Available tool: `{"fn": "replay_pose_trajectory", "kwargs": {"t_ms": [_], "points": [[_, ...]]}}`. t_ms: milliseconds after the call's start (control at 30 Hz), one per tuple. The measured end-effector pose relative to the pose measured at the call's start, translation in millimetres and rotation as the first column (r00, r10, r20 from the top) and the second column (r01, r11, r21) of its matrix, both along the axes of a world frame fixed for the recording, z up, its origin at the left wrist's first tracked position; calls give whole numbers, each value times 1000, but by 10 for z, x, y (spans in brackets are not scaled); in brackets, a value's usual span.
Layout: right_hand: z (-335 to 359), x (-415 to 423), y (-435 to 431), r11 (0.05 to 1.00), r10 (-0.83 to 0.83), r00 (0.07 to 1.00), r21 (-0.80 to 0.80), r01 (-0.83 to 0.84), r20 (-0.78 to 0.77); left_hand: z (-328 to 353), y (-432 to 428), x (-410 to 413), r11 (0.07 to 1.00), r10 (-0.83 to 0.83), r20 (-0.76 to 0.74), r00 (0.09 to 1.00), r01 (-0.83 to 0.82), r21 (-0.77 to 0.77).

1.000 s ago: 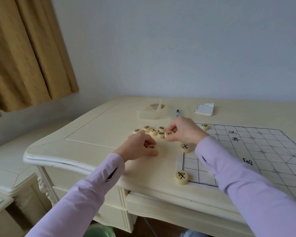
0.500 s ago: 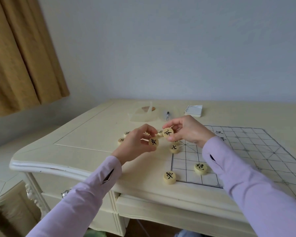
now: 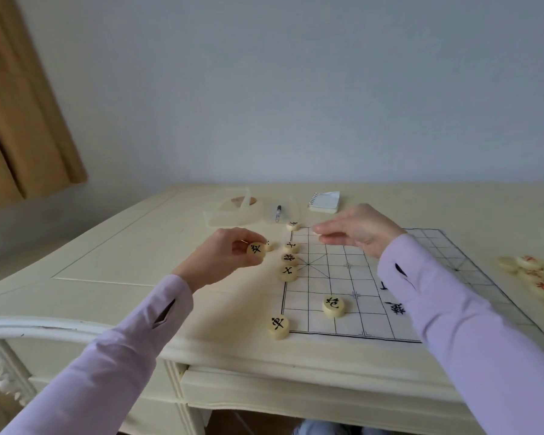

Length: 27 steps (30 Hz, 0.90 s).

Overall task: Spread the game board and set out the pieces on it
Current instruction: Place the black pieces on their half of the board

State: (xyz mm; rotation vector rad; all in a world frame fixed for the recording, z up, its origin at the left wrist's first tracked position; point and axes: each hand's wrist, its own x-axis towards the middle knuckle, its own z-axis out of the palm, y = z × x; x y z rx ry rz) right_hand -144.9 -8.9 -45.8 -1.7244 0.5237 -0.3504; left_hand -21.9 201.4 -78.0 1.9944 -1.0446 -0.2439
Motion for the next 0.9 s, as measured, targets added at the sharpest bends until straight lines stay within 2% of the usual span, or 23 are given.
{"fn": "replay_pose_trajectory", "kwargs": {"t_ms": [100,267,400,533,600,900], "points": [[4,-122,-165,995,-63,997,75,59,49,120,-187,-54,998,-61,72,996,58,37],[-96,-251,-478,959,-276,960,80,273,40,263,-663,-130,982,-167,209,964,142,127],[-115,-257,-607,950,-307,952,55,306,8,420,-1123,-168,956,-242,297,924,175,234],[-190,-122,-770,944,-320,946,-99,314,-51,452,-1542,-102,928,-256,381,888,116,354],[-193,-96,-814,946,-305,951,-128,297,-51,422,-1723,-41,912,-255,411,875,77,403],[-322,-1,-992,927,-332,942,-204,315,-57,315,-2363,171,856,-280,471,837,-4,516]]}}
